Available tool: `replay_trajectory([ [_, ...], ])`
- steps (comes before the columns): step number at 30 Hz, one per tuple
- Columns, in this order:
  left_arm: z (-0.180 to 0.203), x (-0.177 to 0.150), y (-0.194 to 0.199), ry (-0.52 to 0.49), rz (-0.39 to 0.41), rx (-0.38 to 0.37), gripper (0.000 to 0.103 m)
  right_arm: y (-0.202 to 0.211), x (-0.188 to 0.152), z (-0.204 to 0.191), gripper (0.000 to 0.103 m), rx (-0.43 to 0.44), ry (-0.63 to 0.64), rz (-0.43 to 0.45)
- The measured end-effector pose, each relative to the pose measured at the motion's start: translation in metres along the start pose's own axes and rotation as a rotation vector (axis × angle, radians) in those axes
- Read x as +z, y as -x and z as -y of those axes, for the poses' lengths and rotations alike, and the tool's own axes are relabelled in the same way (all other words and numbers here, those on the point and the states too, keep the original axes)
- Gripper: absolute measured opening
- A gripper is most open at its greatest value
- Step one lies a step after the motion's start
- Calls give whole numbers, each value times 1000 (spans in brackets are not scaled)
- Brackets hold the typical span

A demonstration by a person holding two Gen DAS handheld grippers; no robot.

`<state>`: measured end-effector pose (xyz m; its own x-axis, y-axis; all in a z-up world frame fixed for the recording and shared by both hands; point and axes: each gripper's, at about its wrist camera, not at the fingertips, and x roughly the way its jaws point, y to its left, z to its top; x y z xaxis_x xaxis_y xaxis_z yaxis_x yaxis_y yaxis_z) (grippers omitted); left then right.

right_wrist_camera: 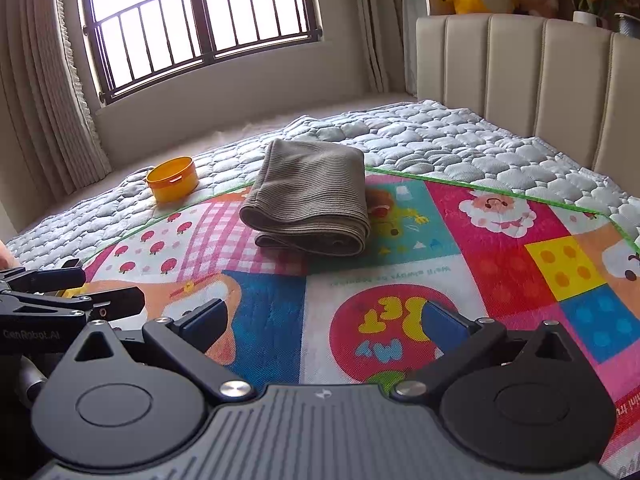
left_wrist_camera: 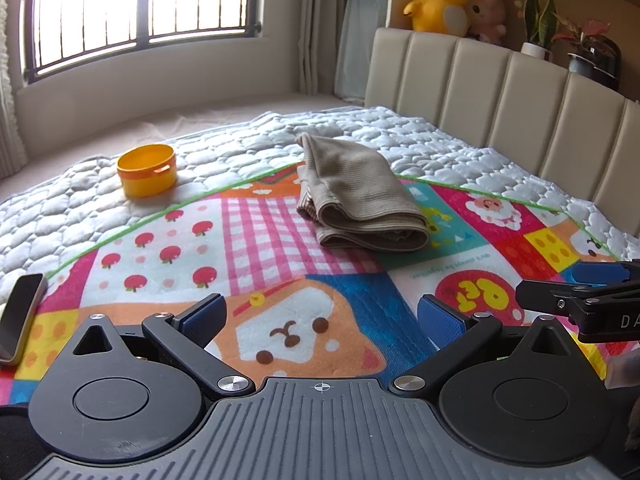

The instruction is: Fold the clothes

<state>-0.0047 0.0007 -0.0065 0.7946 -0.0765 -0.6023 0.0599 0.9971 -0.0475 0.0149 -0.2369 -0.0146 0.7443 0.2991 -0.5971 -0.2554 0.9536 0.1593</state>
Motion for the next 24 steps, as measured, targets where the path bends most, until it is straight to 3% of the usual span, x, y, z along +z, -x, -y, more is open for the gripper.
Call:
replay_trajectory([
  [24,-1,1,2,10,8,6,103,-2,0,-1,103,1,3,-8],
])
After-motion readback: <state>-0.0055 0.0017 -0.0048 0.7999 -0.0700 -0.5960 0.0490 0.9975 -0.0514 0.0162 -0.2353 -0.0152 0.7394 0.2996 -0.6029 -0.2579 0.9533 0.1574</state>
